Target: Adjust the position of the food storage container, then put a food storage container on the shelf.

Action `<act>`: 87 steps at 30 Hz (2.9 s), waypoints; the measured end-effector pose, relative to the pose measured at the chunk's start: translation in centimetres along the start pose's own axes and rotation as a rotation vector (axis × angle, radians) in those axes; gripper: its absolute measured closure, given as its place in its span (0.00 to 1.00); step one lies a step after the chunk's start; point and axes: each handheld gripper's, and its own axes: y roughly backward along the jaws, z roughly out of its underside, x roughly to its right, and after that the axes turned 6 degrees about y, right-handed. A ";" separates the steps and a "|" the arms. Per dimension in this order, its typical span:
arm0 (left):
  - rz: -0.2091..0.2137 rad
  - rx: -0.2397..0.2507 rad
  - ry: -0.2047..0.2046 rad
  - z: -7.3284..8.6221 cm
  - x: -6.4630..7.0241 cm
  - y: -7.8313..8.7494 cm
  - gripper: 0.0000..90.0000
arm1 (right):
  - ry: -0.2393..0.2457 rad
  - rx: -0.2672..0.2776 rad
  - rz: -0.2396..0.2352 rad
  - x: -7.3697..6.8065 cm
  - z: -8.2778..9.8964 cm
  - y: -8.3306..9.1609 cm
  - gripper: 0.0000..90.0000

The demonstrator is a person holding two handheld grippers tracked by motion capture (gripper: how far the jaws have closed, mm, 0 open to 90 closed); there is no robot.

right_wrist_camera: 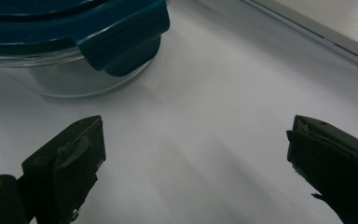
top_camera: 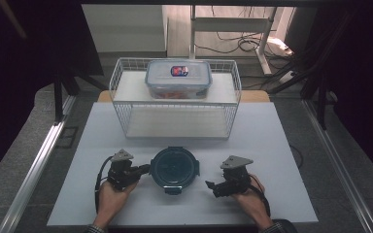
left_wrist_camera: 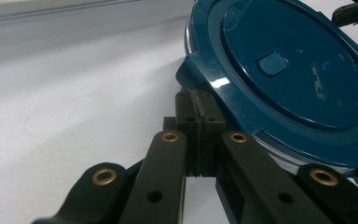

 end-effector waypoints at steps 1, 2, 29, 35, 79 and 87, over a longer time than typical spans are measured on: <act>0.004 -0.003 -0.013 0.0 -0.1 0.0 1.00 | 0.002 -0.003 -0.001 0.0 0.0 0.0 0.04; 0.000 -0.005 -0.027 -0.1 -0.2 0.0 1.00 | 0.001 -0.003 -0.003 0.0 0.0 0.0 0.04; -0.026 0.013 -0.167 3.5 -1.1 3.4 0.09 | -0.021 0.088 -0.042 -0.7 -0.2 0.9 0.04; -0.027 -0.003 -0.184 3.9 -1.7 2.9 0.07 | -0.029 0.080 -0.049 -0.7 -0.1 0.8 0.03; 0.479 -0.176 0.063 -1.9 -3.7 -2.8 0.31 | -0.286 -0.021 -0.444 1.0 -4.8 -3.6 0.28; 0.495 -0.138 0.075 -1.2 -3.7 -1.6 0.45 | -0.316 0.004 -0.453 1.2 -4.3 -2.7 0.42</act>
